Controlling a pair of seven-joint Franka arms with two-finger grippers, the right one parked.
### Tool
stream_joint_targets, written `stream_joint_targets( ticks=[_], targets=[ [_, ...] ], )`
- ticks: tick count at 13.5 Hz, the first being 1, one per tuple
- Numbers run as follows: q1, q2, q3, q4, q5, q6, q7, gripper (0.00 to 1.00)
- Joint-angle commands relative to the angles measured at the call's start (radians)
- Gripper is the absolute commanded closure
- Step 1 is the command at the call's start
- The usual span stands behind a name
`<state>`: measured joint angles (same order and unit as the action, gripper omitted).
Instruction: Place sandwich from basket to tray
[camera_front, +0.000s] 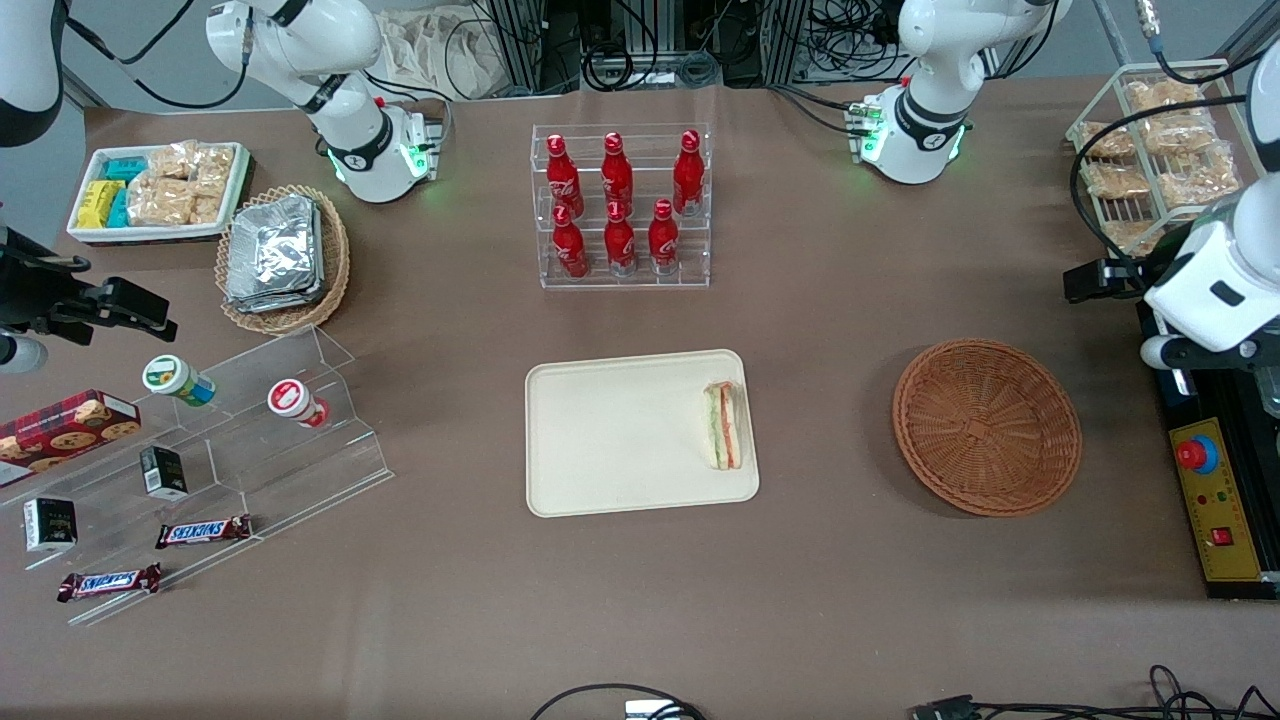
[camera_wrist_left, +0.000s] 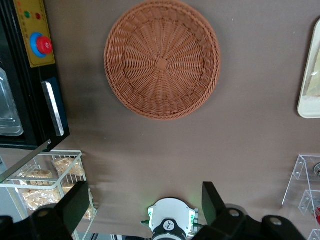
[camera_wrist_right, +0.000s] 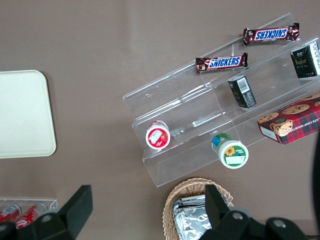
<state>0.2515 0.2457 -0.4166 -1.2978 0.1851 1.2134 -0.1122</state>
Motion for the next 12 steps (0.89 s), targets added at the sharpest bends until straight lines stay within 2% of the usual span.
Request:
stream_joint_targets(
  ticks=[1, 6, 9, 12],
  targets=[
    [-0.015, -0.025, -0.017, -0.060, -0.009, -0.017, -0.001, 0.00],
    [-0.021, -0.042, -0.021, -0.074, -0.015, -0.006, -0.001, 0.00],
    [-0.145, -0.081, 0.123, -0.102, -0.032, 0.011, 0.011, 0.02],
    [-0.156, -0.311, 0.225, -0.441, -0.123, 0.280, 0.064, 0.01]
  ],
)
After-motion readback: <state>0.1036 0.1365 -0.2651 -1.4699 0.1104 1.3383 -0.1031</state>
